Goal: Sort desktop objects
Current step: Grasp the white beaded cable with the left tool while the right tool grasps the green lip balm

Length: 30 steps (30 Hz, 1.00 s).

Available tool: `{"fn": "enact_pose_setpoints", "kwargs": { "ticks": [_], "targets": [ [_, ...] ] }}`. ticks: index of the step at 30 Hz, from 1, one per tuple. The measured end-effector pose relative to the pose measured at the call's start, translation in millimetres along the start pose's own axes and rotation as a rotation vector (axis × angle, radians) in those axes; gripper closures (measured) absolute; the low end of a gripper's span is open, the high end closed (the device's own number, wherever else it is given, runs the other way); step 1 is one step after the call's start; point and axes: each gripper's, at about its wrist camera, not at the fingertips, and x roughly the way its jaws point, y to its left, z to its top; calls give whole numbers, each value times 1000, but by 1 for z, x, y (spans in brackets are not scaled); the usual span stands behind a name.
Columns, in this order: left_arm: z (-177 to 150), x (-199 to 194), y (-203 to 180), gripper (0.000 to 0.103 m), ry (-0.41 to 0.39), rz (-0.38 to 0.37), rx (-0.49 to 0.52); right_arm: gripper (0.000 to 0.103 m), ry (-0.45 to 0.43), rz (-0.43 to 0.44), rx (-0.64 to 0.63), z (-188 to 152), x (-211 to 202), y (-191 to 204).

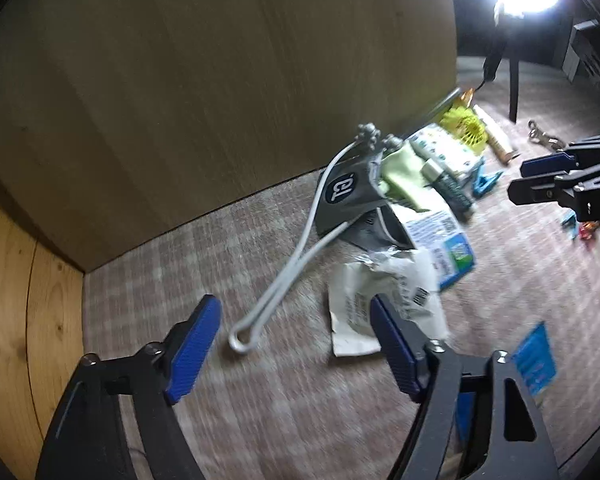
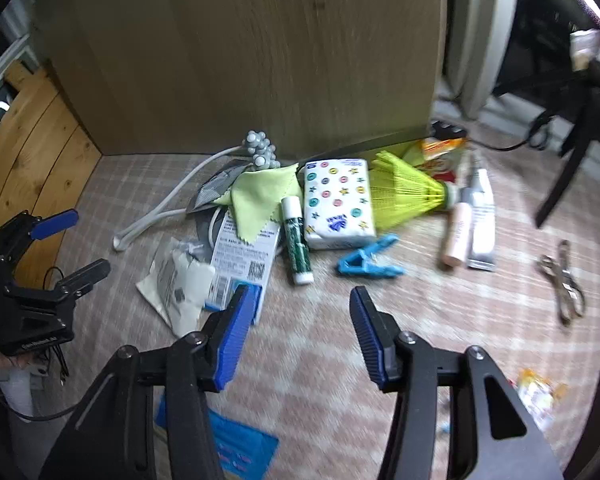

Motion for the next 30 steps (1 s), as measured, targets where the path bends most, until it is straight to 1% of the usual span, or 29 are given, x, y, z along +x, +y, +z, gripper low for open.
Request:
{"fn": "enact_pose_setpoints", "kwargs": {
  "ticks": [2,5,7,9,11,14,18,21,24,26,27,28,30],
  "targets": [
    [6,11,4,35,14,-9,14,59,24,13,8,7,12,-1],
    [12,23,6,35,34,-32,32,60,47,1,8,15,27,0],
    [15,31,6,35,47,-42,50,62,72,15,23,17,35,-2],
    [19,38,4,35,57,-46,68,64,96,25,35,17,41,-3],
    [26,46,3,35,67,-54,76,64,103,16,32,15,44,-2],
    [32,53,3,36,74,-67,74,64,118,18,37,12,48,-3],
    [40,62,1,38,90,-89,62,65,130,26,51,8,50,-4],
    [43,66,-3,47,95,-94,63,66,127,22,51,3,49,-2],
    [45,68,-7,47,100,-104,65,67,130,16,45,-1,45,2],
    [45,70,-11,54,109,-122,63,68,134,4,37,-1,44,4],
    [45,71,-14,62,116,-125,63,70,135,1,32,3,45,3],
    [44,72,-16,71,120,-125,64,71,137,2,25,-1,43,5],
    [42,71,-22,73,122,-118,75,81,149,16,21,-7,41,8]
  ]
}}
